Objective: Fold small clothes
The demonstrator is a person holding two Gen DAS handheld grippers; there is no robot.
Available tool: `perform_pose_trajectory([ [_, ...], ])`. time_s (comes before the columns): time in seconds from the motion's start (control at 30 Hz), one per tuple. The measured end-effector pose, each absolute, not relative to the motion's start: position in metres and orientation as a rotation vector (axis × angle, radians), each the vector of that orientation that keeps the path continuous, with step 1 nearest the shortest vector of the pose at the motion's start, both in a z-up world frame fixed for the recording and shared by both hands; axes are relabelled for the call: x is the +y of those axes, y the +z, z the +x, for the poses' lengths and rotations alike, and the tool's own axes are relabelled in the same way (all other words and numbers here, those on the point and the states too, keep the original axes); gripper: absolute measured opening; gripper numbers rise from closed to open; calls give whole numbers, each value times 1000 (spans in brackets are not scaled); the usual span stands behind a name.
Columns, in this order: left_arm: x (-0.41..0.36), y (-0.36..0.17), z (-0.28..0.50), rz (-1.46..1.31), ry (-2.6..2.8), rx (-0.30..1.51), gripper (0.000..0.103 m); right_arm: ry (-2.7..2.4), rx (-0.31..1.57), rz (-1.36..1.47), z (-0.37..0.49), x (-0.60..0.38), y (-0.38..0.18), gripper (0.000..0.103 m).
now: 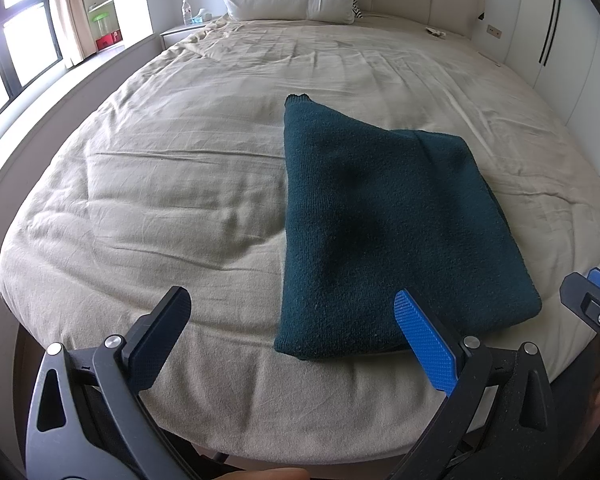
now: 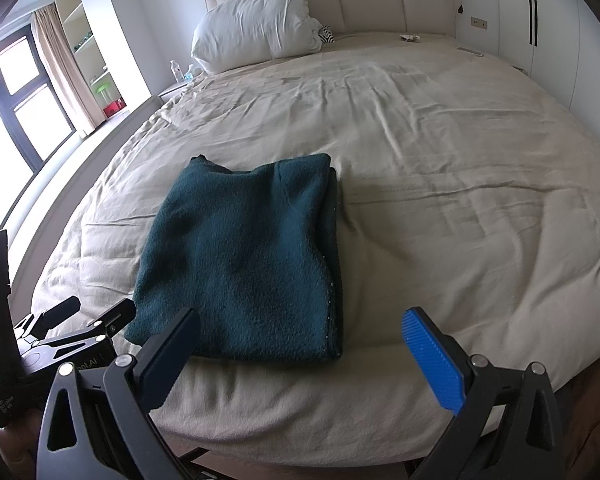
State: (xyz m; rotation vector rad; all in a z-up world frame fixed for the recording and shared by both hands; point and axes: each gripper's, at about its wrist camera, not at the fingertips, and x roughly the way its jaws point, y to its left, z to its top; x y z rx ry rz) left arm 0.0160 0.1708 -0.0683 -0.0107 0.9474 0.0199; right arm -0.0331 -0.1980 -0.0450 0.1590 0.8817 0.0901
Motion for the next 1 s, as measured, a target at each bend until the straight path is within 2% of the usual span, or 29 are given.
perform_pose_trajectory([
  [1.0,177,-71,13,-2,32,934,103,95,886,160,-31,-202,-44,103],
])
